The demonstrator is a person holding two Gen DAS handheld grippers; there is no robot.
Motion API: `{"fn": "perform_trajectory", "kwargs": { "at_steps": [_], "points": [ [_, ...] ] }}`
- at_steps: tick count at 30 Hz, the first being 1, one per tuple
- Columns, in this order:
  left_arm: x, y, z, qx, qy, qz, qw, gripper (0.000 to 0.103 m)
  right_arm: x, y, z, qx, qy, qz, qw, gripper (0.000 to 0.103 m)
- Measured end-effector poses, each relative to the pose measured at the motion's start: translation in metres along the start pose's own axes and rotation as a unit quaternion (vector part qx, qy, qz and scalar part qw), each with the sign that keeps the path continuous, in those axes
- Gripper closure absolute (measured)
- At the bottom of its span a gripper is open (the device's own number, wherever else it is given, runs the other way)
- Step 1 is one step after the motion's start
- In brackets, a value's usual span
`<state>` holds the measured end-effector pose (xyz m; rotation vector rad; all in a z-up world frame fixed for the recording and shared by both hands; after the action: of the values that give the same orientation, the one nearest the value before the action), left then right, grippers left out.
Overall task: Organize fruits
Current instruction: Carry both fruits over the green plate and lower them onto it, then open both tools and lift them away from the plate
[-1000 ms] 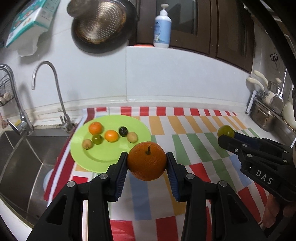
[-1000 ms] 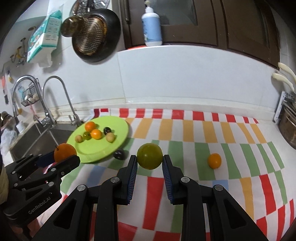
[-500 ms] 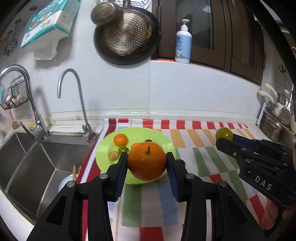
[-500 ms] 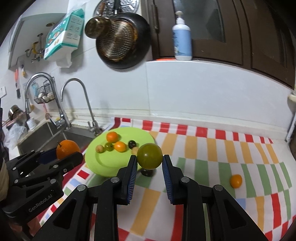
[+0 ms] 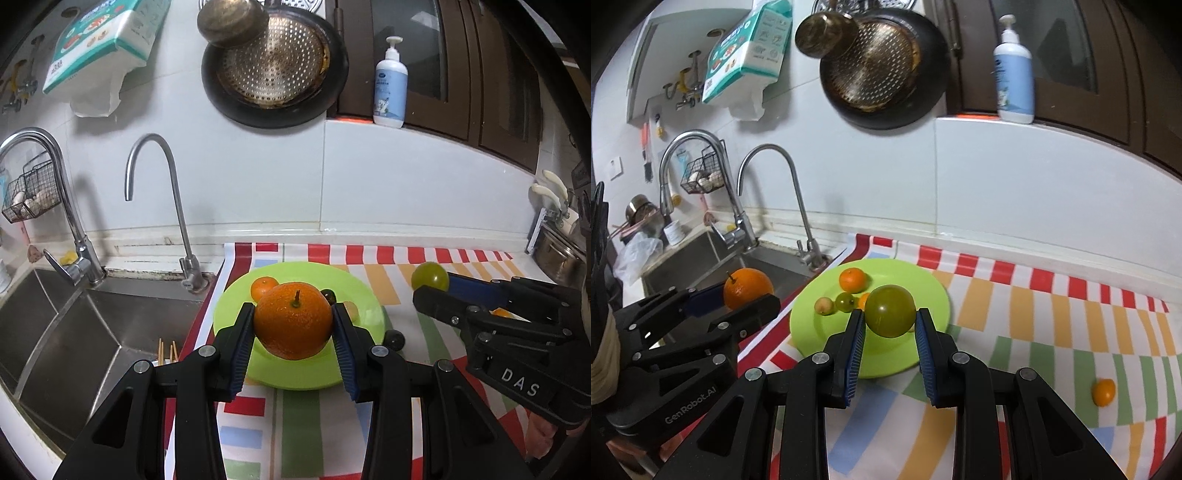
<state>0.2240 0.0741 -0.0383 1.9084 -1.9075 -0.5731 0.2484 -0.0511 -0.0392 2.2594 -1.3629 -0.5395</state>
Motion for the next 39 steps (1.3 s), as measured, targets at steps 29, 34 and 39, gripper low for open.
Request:
{"fn": "perform_trajectory", "kwargs": {
  "at_steps": [29, 34, 39],
  "points": [
    [-0.017, -0.109, 0.029, -0.101, -0.001, 0.030, 0.9944, 0.062, 0.017, -0.122, 0.027, -0.124, -0.020, -0.038, 0.991, 0.074],
    [-0.018, -0.110, 0.028, -0.103, -0.001, 0.023, 0.9944, 0.056, 0.018, -0.124, 0.027, -0.125, -0.030, -0.044, 0.991, 0.073],
    [-0.021, -0.094, 0.017, -0.080, -0.011, -0.006, 0.9968, 0.047, 0.022, -0.114, 0.025, -0.113, -0.035, -0.035, 0.992, 0.071]
  ]
}}
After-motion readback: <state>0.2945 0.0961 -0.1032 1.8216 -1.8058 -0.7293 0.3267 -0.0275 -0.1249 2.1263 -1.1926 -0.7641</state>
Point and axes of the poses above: each gripper's, at about its wrist camera, not at the fingertips, and y roughly against the way its jaws point, x to its right, z to its underside, the point moved 6 cm from there along -y, roughly the way its jaws point, and after that the axes turned 3 degrees about -z, right-handed, at the moved point
